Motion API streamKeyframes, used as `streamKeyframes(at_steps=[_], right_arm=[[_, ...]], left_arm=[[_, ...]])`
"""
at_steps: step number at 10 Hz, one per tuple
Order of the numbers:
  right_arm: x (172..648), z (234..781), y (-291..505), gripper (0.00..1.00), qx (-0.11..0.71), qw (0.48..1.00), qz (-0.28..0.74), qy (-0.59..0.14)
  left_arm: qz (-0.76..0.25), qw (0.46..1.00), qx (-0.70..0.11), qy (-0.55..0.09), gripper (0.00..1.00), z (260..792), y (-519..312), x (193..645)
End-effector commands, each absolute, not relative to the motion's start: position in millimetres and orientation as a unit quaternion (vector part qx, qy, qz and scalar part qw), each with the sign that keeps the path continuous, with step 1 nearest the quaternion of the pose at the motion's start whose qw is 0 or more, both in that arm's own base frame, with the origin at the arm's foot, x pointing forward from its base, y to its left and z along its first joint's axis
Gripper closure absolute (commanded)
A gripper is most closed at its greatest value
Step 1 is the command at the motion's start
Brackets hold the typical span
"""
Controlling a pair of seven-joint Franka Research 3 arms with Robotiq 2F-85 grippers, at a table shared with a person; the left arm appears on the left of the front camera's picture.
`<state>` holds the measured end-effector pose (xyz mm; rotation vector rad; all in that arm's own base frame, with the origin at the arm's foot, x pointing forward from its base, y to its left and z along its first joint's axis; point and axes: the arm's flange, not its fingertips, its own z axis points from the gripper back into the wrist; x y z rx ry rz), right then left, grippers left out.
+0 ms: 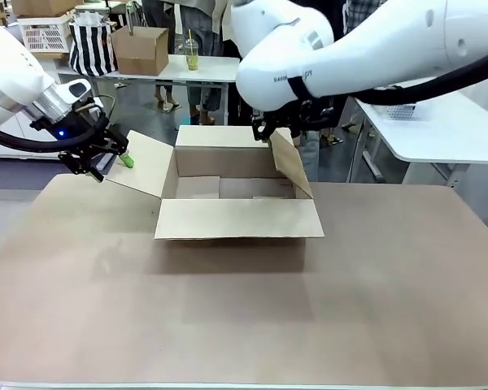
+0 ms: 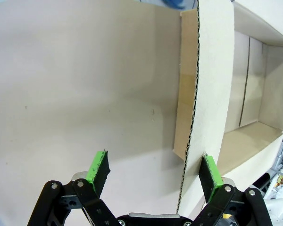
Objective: Pack the gift set into the box.
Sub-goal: Place both hands on the side flaps of the Package Box and spread them outward.
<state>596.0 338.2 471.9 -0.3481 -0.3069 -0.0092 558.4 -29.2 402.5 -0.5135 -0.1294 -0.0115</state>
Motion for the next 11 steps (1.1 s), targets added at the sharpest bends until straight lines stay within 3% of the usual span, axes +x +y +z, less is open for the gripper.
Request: streamKeyframes(at_steps=[1,8,11], right_arm=[[579,484,316,0.0,-0.185,0.967,-0.044,-0.169],[535,473,209,0.0,-0.081,0.973,-0.168,-0.136],[529,440,166,0.0,-0.019,0.971,-0.214,-0.102]], left_arm=[[-0.001,0.967,-0.246,-0.063,0.0,404,-29,557],[-0.001,0.967,-0.246,-0.063,0.0,404,-29,557],[-0.001,0.967,-0.246,-0.063,0.0,404,-29,557]])
